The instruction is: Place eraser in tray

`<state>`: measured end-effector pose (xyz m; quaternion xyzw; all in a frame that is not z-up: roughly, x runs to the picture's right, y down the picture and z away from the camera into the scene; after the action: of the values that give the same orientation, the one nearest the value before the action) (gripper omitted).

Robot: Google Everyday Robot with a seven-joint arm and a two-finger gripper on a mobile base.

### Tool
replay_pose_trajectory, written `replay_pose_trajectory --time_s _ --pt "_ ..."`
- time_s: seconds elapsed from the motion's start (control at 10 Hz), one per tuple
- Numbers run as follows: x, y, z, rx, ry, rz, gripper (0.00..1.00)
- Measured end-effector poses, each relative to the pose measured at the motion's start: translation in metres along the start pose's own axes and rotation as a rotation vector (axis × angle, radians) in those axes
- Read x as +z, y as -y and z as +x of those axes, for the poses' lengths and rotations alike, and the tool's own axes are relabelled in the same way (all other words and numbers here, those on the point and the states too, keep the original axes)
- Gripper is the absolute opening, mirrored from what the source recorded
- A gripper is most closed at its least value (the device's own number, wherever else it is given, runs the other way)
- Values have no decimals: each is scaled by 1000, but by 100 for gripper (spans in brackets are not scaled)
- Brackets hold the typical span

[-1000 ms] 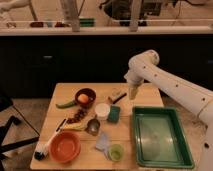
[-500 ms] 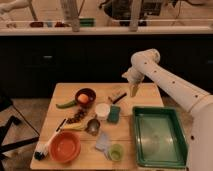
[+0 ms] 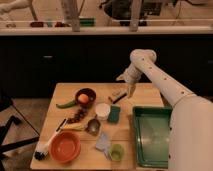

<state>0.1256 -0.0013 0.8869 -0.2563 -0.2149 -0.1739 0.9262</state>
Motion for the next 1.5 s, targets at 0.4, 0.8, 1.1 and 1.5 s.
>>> replay_pose_trajectory --time_s 0.4,0.8,1.1,1.5 --pt "13 -3 16 -24 69 35 80" --pt "28 4 20 -26 82 72 80" --pt "32 9 24 -15 72 105 80" --pt "42 16 34 12 67 106 80"
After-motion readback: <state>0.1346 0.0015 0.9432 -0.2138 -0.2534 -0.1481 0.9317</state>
